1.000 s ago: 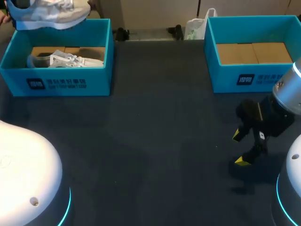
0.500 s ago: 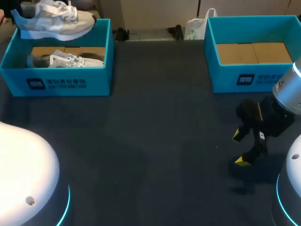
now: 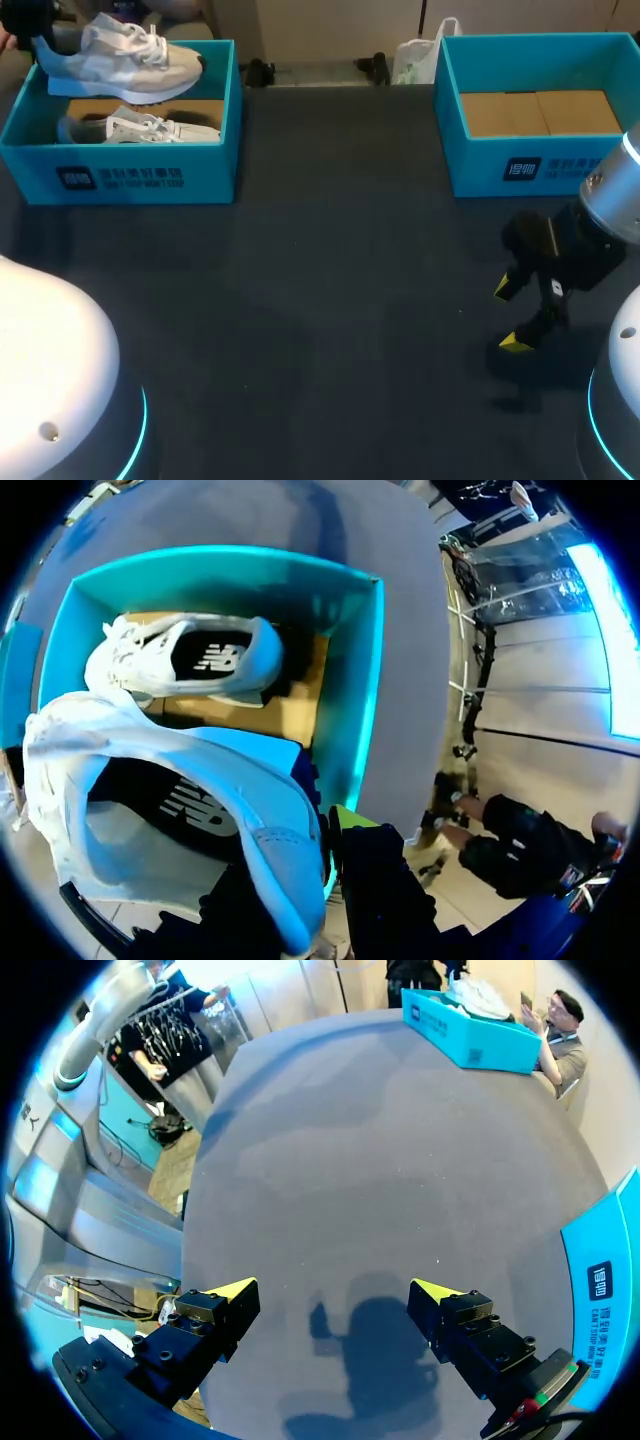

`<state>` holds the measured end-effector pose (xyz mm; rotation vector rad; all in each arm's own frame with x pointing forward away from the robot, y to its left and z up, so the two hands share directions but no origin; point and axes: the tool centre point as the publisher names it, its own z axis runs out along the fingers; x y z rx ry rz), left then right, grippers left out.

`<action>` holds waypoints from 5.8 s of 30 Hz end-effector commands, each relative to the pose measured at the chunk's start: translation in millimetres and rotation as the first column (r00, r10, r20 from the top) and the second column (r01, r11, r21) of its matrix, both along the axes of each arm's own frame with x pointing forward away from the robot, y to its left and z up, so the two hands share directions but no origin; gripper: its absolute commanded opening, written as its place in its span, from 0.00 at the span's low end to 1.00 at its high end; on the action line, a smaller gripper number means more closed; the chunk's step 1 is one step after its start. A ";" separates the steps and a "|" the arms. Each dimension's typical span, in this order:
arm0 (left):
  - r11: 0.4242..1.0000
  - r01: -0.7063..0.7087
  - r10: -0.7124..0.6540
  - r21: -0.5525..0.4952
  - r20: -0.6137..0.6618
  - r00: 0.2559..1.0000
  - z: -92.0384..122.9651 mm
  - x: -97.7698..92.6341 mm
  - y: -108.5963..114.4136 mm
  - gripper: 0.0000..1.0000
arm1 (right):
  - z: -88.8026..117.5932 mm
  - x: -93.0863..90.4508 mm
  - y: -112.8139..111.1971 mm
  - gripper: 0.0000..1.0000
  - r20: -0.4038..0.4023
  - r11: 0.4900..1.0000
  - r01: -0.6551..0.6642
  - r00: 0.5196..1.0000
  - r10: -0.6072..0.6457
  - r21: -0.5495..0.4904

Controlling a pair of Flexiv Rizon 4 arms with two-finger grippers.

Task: Take the shoe out of the shoebox, open the shoe tongue, remove and reinsert the insole, then place the shoe into the shoebox

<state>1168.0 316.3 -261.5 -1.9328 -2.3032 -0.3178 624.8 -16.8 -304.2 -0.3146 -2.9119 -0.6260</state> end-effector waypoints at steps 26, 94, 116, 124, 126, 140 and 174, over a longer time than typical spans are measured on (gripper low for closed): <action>1.000 -0.025 0.026 -0.014 0.030 0.999 -38.9 43.9 -6.5 0.00 | 0.0 -1.6 -0.3 1.00 0.002 1.000 0.001 1.000 -0.001 -0.001; 0.998 -0.056 0.055 -0.016 -0.057 0.997 -114.6 32.3 -27.7 0.00 | 0.0 -1.6 -0.3 1.00 0.002 1.000 0.001 1.000 -0.001 -0.001; 0.992 -0.006 0.002 -0.125 -0.040 0.999 -89.4 18.9 -27.4 1.00 | 0.0 -1.6 -0.3 1.00 0.002 1.000 0.001 1.000 -0.001 -0.001; 0.988 0.020 -0.024 -0.155 -0.022 0.999 -49.7 -7.3 -40.4 1.00 | 0.0 -1.6 -0.3 1.00 0.002 1.000 0.001 1.000 -0.001 -0.001; 0.987 0.030 -0.031 -0.155 -0.003 1.000 -40.2 -20.1 -42.2 1.00 | 0.0 -1.6 -0.3 1.00 0.002 1.000 0.001 1.000 -0.001 -0.001; 0.976 0.046 -0.053 -0.213 -0.028 0.998 -0.1 -81.5 -29.5 1.00 | 0.0 -1.6 -0.3 1.00 0.002 1.000 0.001 1.000 -0.001 -0.001; 0.971 0.130 -0.141 -0.201 -0.041 0.989 -40.8 -117.3 -37.4 1.00 | 0.0 -1.6 -0.3 1.00 0.002 1.000 0.001 1.000 -0.001 -0.001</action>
